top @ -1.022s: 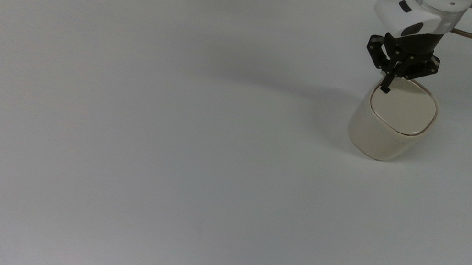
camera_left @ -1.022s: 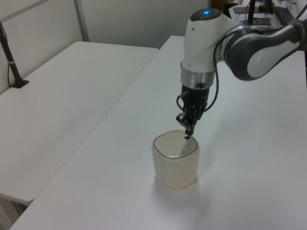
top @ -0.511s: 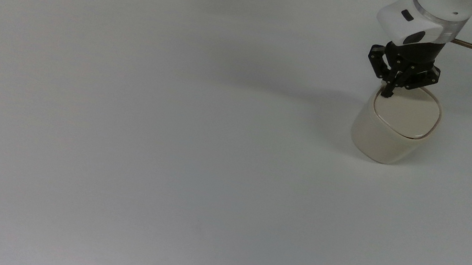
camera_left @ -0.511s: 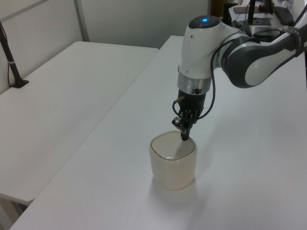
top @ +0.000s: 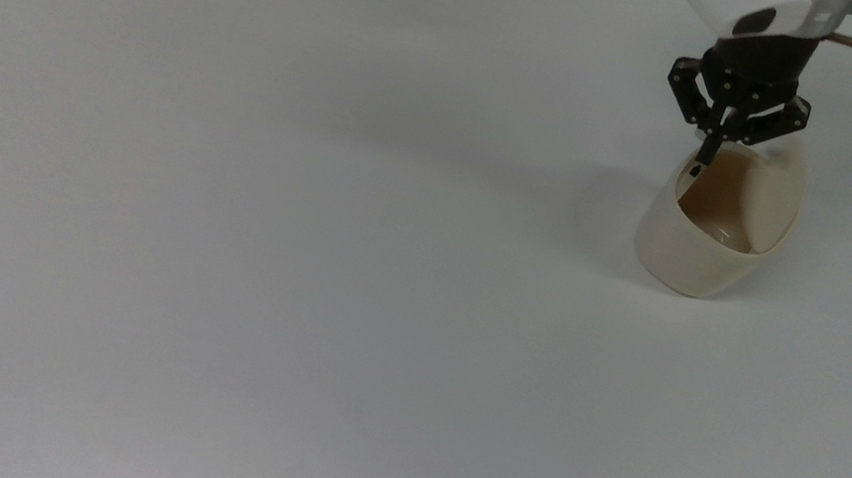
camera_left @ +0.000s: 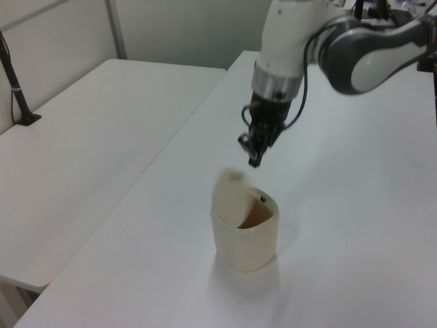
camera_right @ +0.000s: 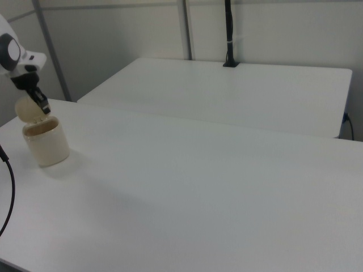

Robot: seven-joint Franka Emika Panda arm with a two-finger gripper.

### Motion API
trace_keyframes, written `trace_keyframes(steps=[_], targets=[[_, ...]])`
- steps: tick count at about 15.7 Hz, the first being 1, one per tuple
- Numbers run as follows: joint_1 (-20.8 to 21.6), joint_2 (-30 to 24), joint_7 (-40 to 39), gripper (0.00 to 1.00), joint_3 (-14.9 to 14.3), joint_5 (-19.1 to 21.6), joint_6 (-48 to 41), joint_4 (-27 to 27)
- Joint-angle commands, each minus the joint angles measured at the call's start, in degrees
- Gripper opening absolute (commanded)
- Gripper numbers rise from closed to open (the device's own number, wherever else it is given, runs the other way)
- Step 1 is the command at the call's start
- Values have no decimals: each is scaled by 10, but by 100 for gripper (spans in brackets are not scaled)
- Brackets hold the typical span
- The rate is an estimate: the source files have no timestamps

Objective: Open the trash bin

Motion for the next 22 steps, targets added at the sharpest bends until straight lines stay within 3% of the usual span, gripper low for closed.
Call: trace_keyframes(steps=[1,7,11,14,17,20,22], targets=[[-28,-63,-36,0,-3,28,-49,-14],[-96,-138,-151,3,-16,86,-148,-21],[-135,-190,-264,6,-73,145,-178,-53],[-153,-202,-321,13,-119,160,-196,-54],[-153,-202,-375,36,-162,163,-197,-57],[-154,-208,-437,77,-198,164,-196,-56],[-154,-209,-476,95,-211,163,-196,-55]])
